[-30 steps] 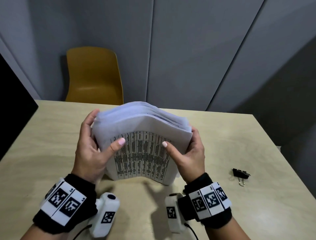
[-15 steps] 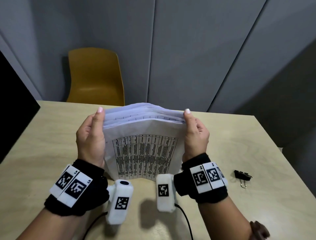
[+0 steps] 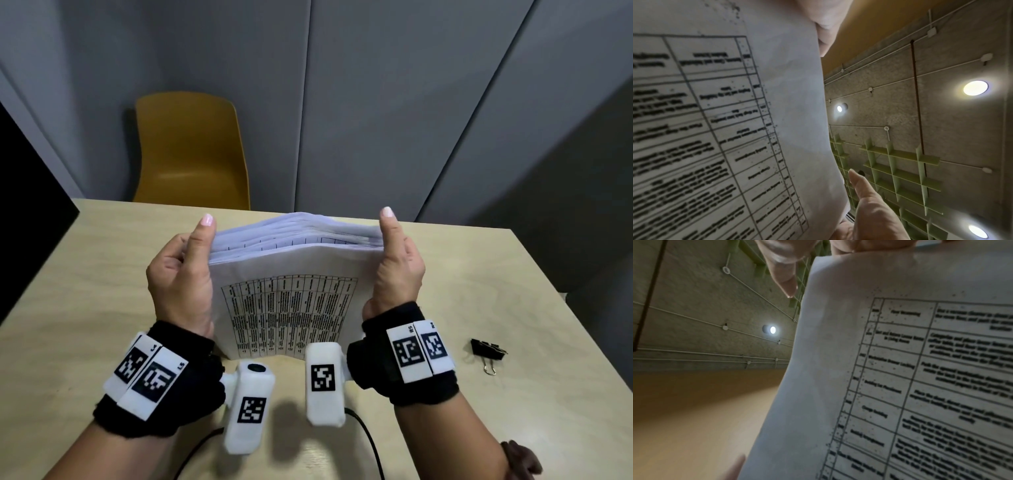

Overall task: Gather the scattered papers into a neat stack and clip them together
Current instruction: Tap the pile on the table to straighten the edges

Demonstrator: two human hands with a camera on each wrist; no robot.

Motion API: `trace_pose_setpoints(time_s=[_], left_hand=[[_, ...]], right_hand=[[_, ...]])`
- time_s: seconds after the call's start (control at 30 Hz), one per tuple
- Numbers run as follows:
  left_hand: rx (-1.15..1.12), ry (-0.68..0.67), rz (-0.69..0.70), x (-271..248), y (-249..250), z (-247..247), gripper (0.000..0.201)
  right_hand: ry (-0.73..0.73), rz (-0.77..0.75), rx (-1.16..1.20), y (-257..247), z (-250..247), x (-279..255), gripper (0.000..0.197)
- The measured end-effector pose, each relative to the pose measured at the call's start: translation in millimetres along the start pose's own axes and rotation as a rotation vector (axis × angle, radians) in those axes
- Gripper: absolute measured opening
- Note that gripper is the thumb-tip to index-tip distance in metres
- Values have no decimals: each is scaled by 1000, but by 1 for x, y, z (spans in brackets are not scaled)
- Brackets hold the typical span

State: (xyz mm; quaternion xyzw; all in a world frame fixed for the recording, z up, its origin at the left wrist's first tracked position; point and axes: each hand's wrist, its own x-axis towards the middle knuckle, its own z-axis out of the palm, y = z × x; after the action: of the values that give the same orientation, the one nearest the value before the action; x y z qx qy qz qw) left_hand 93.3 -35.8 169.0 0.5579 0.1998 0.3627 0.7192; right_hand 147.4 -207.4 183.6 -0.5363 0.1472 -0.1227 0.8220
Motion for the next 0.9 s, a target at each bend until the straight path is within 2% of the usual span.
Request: trace_pose_setpoints(time_s=[0.1, 0.23, 0.57, 0.67, 0.77, 0.83, 0.9], left_hand=[[-11, 17, 3, 1, -1, 0, 38], [-16, 20, 44, 0, -1, 1, 20], [-24, 48, 20, 3, -2, 3, 11], [-24, 66, 52, 3, -3, 5, 16], [30, 153, 81, 7, -3, 5, 36], [21, 223, 43, 15, -3, 2, 41], [13, 298, -4, 25, -1, -1, 43]], right_hand=[[35, -72, -84, 0, 0, -1, 36], [73, -82, -102, 2, -2, 1, 25], [-12, -113, -42, 4, 0, -6, 15], [-176, -216, -44, 5, 0, -15, 27], [-489, -270, -98, 6, -7, -20, 59], [-700, -263, -83, 6, -18, -18, 73], [-834, -337, -206, 6, -33, -13, 91]])
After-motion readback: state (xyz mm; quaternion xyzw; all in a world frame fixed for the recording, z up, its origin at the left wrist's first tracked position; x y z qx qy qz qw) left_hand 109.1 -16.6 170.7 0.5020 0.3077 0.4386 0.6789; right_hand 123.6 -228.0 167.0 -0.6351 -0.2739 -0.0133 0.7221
